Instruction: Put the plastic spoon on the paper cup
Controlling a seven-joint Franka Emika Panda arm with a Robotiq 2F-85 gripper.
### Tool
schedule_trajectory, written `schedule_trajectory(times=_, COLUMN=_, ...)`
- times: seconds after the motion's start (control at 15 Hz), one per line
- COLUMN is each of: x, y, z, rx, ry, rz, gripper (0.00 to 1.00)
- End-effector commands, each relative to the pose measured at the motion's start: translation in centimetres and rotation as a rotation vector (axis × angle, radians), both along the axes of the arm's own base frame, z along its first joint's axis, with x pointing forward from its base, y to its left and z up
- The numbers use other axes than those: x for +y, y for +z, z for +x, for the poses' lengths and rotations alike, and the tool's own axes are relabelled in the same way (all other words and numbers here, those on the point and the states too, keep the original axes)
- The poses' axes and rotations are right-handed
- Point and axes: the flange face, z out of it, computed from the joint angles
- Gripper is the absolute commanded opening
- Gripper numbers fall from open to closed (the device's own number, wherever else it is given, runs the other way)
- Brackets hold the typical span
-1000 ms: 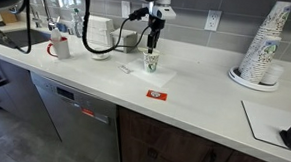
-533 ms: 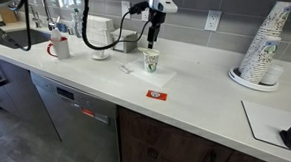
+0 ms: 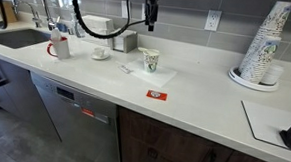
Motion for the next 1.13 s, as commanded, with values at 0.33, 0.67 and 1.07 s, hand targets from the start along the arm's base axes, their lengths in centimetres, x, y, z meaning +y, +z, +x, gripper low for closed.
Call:
schedule_trajectory(times=0.33, x=1.8, y=4.1, z=-7.9, rx=0.038, ry=0.484, rz=-0.020, gripper=1.00)
schedule_trajectory(times=0.67, x=1.0, y=4.4, z=-9.1, rx=0.060, ry=0.609, rz=-0.028, gripper=1.00)
schedule_trajectory(times=1.07, x=0.7, y=4.3, z=-11.3, rx=0.069, ry=0.685, rz=-0.021, gripper=1.00)
